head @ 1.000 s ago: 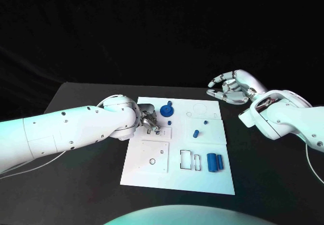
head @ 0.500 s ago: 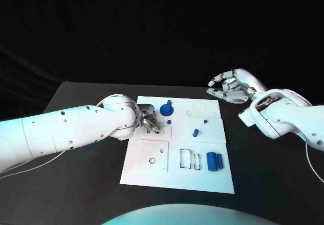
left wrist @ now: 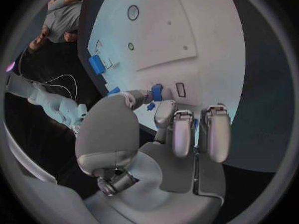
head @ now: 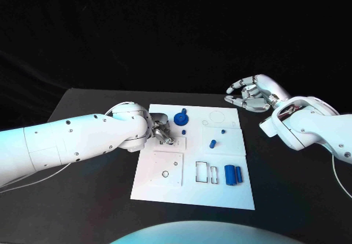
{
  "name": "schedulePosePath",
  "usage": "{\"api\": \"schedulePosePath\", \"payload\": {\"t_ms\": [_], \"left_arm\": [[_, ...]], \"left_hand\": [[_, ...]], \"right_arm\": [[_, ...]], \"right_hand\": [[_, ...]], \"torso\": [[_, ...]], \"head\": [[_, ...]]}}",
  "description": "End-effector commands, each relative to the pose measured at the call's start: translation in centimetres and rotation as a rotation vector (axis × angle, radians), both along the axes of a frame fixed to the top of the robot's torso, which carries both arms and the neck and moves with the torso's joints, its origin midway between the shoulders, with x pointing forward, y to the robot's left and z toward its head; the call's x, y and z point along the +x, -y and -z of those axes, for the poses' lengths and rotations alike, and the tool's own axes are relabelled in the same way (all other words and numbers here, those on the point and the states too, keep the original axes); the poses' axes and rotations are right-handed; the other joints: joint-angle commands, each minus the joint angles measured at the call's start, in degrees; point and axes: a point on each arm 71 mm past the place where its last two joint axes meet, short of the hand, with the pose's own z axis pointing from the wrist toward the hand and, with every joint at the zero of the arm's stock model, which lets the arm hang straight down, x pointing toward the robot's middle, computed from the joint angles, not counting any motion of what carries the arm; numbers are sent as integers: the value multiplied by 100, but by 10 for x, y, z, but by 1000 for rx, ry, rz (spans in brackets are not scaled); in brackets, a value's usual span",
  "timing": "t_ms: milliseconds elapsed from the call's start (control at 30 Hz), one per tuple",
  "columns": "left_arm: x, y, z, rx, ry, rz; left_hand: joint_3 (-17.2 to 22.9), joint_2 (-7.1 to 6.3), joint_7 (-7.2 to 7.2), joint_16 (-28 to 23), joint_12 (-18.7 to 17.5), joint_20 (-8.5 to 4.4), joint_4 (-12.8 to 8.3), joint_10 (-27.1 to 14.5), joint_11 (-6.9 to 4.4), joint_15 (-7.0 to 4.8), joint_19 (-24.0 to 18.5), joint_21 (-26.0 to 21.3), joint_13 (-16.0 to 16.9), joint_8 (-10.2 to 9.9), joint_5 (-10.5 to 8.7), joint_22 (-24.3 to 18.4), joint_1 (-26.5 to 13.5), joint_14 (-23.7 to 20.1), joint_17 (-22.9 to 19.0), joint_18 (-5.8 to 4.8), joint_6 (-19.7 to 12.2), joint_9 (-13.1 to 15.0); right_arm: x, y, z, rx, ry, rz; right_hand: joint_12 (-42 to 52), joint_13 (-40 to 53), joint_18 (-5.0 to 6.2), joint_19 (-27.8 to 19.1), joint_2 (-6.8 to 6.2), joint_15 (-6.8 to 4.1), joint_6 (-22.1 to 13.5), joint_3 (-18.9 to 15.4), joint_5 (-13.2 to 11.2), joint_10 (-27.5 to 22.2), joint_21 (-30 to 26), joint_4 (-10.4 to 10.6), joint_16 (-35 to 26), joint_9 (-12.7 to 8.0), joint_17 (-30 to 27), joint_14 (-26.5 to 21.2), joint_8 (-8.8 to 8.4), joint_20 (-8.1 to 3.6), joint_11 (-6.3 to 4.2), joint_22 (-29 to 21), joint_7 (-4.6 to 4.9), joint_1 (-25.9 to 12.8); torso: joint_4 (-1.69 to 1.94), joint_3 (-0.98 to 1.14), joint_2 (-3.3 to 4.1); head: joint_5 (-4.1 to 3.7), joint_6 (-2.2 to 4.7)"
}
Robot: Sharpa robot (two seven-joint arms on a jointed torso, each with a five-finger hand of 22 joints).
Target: Assemble the parts on the task board
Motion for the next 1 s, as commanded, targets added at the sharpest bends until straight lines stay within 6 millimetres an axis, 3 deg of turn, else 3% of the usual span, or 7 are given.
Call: {"api": "schedulePosePath", "payload": {"t_ms": [33,367,1000], "left_arm": [[-2,0,4,21,-26,18],[-1,-1,5,17,-31,8],[2,-1,7,21,-55,6]], "left_hand": [[1084,57,-102,25,-5,-51,-1040,34,-12,-40,262,37,18,39,-4,746,-24,595,1507,-102,97,20],[1045,92,-128,25,17,-61,-988,72,-30,-55,261,35,34,94,-61,745,-111,595,1507,-102,127,19],[600,154,-200,25,50,-98,-702,108,-82,-99,262,30,57,179,-137,750,-449,595,1507,-102,163,-60]], "right_arm": [[0,-1,1,-4,-3,-14],[0,-1,1,-4,-4,-13],[-1,0,0,-9,0,-14]], "right_hand": [[-19,2,100,-33,-14,-5,8,4,43,-36,-23,18,-29,15,865,444,35,6,-17,534,-10,-64],[-23,-2,101,-34,-14,-6,11,4,44,-39,-26,18,-32,16,858,442,38,6,-17,532,-12,-68],[-32,-12,106,-44,-13,-8,17,2,46,-47,-47,21,-40,21,842,438,50,5,-19,520,-15,-90]], "torso": [[1,3,2],[-2,1,1],[0,2,3]], "head": [[2,-5],[6,-13],[-7,-27]]}}
